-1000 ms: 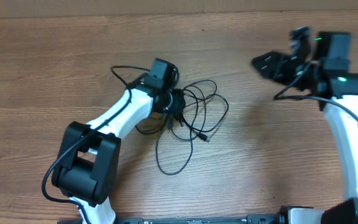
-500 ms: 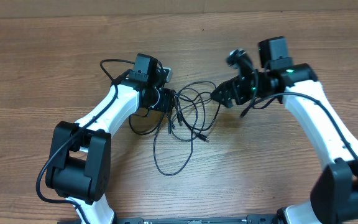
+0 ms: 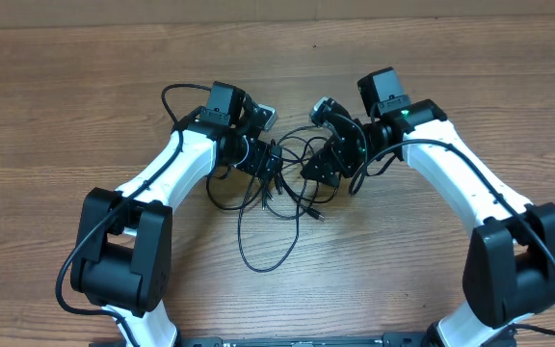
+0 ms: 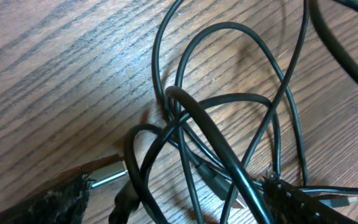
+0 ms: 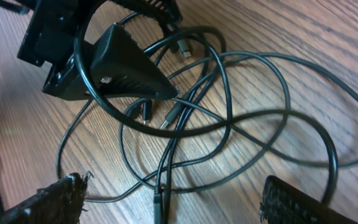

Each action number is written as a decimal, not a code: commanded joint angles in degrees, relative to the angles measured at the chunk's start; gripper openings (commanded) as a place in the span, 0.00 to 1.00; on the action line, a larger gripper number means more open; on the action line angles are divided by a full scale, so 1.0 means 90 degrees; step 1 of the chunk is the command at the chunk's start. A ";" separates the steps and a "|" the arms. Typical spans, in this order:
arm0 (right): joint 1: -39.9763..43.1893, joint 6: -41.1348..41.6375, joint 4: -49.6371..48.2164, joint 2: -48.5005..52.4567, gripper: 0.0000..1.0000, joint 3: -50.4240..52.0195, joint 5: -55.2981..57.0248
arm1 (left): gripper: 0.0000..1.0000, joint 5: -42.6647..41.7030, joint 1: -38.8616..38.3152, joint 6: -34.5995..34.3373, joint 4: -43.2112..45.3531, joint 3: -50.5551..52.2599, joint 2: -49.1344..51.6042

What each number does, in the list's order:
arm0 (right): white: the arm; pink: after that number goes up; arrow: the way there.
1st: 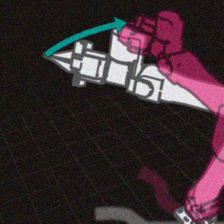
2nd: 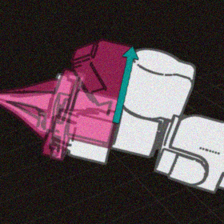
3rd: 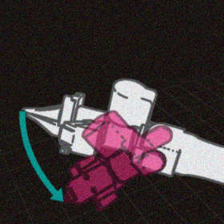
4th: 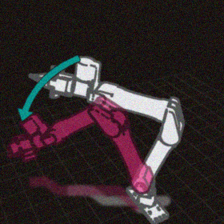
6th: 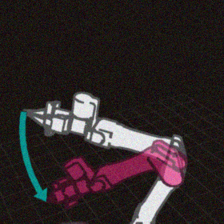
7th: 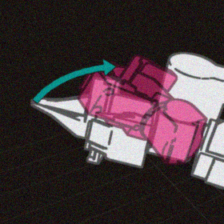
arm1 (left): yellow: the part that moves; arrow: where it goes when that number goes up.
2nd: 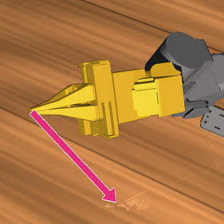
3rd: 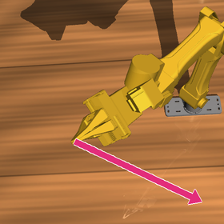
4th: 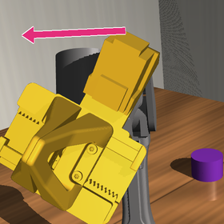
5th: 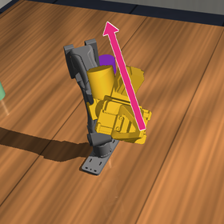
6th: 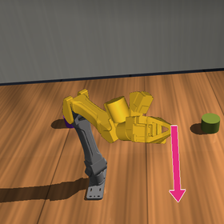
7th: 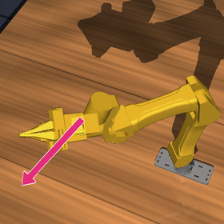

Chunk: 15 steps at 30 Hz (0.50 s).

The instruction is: Untangle cables

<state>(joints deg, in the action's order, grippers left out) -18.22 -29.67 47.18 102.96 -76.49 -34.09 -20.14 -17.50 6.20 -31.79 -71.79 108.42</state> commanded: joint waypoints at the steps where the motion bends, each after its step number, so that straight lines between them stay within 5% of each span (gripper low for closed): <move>1: -0.0090 -0.0240 -0.0306 0.0046 0.88 -0.0068 -0.0087 | 0.87 0.0141 0.0032 0.0175 -0.0034 -0.0155 -0.0192; 15: -0.0517 -0.1095 -0.0860 0.0442 0.82 -0.0068 -0.0369 | 0.85 0.0872 0.0032 0.0622 -0.0138 -0.0155 -0.0192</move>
<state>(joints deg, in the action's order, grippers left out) -21.96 -35.33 40.32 105.21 -76.49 -35.24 -13.82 -17.50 9.47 -32.73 -71.83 108.42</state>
